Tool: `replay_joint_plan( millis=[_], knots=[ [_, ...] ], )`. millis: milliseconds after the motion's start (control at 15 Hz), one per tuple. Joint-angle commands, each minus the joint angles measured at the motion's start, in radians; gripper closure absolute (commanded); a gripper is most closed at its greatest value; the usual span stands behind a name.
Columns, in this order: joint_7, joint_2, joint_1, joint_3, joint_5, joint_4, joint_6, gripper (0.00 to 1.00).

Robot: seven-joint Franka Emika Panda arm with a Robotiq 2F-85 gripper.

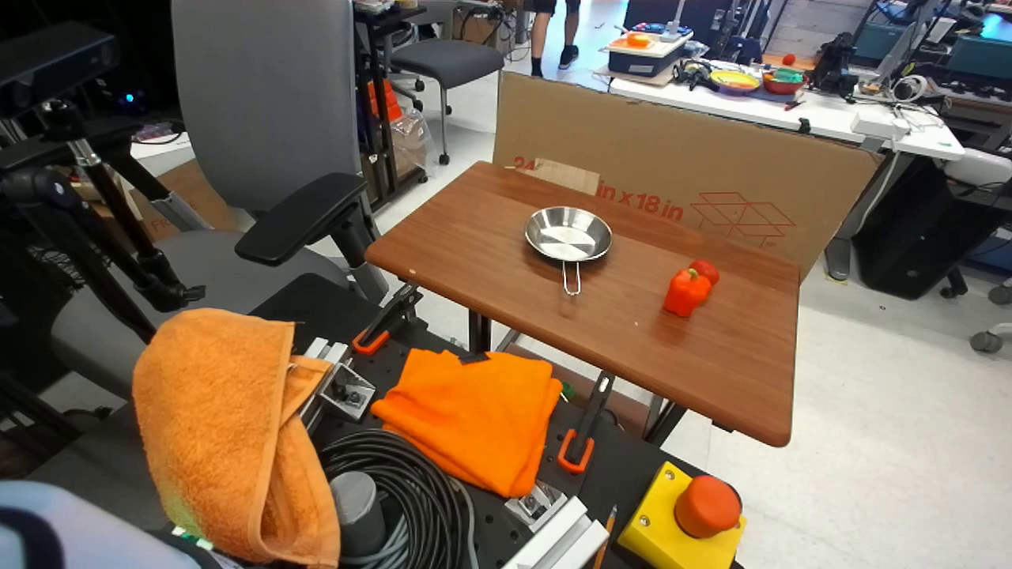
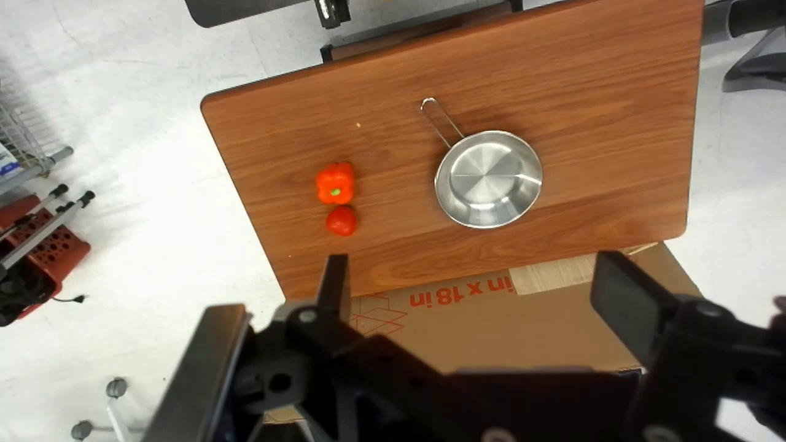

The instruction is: Put the pepper on the pan

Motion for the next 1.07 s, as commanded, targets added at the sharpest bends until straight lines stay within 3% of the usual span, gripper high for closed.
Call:
replay_joint_plan(
  millis=[0, 267, 400, 1000],
  knots=[
    [0.017, 0.036, -0.028, -0.018, 0.003, 0.054, -0.05, 0.0],
    [0.218, 0.065, -0.102, 0.011, -0.034, 0.075, -0.04, 0.0],
    [0.261, 0.055, -0.104, 0.032, -0.064, 0.07, -0.029, 0.0],
    [0.16, 0.076, 0.017, 0.123, -0.069, 0.069, -0.09, 0.0]
  ],
)
